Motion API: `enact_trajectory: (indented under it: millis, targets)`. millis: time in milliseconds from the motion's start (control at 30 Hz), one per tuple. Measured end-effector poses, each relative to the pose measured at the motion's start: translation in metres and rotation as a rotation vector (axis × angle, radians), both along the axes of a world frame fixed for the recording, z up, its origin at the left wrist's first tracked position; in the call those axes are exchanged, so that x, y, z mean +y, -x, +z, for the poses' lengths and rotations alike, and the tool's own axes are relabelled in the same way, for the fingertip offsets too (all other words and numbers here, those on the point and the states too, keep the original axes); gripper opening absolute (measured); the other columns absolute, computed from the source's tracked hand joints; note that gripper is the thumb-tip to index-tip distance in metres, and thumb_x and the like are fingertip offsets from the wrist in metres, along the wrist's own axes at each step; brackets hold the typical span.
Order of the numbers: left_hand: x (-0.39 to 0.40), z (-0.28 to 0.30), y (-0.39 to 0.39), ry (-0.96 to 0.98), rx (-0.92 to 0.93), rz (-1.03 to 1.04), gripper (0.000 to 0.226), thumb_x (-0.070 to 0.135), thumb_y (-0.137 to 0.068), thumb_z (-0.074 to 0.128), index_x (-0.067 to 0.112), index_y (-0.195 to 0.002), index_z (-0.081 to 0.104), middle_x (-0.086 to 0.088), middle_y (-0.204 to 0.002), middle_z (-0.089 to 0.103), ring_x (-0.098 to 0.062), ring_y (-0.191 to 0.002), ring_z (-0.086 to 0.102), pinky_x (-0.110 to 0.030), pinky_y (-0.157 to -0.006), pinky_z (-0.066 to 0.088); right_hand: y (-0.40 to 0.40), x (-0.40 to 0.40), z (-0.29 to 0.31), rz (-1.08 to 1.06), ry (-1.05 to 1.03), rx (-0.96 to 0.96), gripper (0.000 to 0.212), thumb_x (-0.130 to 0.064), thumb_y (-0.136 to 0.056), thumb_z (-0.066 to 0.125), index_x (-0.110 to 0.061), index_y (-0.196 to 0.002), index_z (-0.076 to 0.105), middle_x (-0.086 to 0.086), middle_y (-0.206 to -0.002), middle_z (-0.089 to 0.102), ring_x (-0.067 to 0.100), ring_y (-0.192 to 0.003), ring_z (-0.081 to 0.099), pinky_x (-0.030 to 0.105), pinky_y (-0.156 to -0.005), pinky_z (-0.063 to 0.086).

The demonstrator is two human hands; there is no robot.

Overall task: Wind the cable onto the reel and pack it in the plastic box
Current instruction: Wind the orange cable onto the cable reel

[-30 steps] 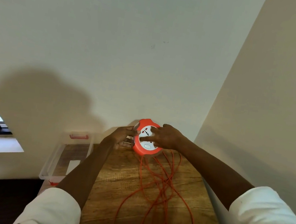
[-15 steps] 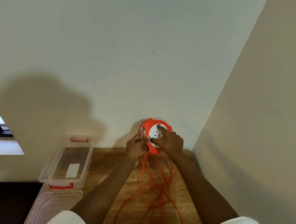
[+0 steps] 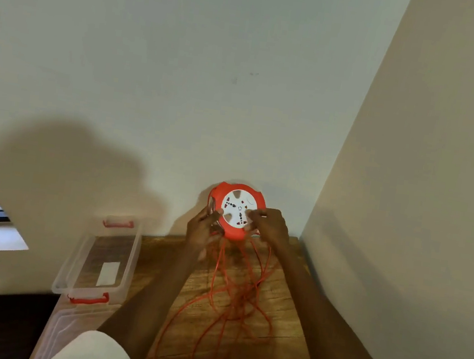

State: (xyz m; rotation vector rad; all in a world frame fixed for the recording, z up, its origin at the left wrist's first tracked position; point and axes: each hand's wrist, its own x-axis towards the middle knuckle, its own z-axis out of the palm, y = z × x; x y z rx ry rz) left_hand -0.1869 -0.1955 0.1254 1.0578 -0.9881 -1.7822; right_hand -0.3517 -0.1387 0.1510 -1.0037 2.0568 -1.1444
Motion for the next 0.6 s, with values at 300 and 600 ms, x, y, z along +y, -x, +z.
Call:
enact_trajectory:
  millis: [300,600]
  targets:
    - [-0.054,0.026,-0.040,0.091,-0.415,-0.465,0.042,0.028,-0.088,0.072,0.006,-0.123,0.065,-0.017,-0.106,0.068,-0.031,-0.089,0.066,-0.037,-0.070,0.059,0.013,-0.001,0.025,0.777,-0.008,1.108,0.049,-0.056,-0.092,0.056,-0.044,-0.138,0.043,-0.004,-0.140,0.054,0.019,-0.107,0.061,0.028,-0.082,0.048]
    - [-0.052,0.025,-0.038,0.072,-0.382,-0.445,0.049,0.035,-0.087,0.075,0.007,-0.125,0.063,-0.019,-0.115,0.069,-0.036,-0.101,0.069,-0.039,-0.074,0.061,0.005,-0.004,0.020,0.891,-0.081,1.454,0.062,-0.037,-0.098,0.057,-0.049,-0.152,0.029,0.008,-0.152,0.045,0.030,-0.102,0.067,0.036,-0.078,0.054]
